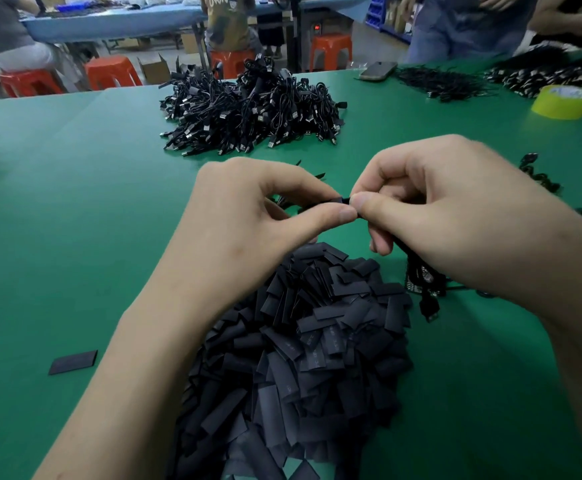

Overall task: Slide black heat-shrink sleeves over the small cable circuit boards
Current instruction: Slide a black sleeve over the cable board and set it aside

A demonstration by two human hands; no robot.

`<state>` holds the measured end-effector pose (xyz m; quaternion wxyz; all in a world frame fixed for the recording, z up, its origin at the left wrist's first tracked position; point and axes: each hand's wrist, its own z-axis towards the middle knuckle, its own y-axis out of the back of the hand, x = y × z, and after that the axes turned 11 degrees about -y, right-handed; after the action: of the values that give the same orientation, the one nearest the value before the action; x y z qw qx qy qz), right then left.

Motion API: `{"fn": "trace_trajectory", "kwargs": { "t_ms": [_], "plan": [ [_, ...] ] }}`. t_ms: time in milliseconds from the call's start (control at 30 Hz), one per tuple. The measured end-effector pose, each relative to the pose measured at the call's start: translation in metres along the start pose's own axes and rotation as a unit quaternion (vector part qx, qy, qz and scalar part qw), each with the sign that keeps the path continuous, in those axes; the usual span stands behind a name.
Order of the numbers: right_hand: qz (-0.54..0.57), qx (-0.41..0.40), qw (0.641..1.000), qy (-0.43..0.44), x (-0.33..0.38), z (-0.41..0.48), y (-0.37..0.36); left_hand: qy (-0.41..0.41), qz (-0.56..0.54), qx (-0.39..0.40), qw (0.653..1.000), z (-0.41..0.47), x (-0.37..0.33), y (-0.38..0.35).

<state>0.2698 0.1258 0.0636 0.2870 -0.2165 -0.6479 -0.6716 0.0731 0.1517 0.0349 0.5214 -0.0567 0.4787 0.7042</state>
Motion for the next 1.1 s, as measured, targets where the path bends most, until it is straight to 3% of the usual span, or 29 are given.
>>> {"fn": "trace_trajectory", "kwargs": {
  "t_ms": [300,600,867,1100],
  "plan": [
    [-0.039,-0.019,0.999,0.001,0.003,0.000,-0.004,0.079,-0.081,0.008,0.994,0.000,0.000,0.000],
    [-0.042,-0.017,0.999,-0.001,0.004,0.001,-0.010,0.108,-0.074,-0.003,0.991,0.000,-0.004,-0.009],
    [-0.075,-0.043,0.996,0.004,0.006,0.003,-0.012,0.135,-0.050,-0.046,0.989,0.003,-0.014,-0.021],
    [-0.075,-0.074,0.994,0.012,0.003,0.004,-0.008,0.200,-0.100,-0.096,0.970,0.005,-0.012,-0.028]
  ]
}}
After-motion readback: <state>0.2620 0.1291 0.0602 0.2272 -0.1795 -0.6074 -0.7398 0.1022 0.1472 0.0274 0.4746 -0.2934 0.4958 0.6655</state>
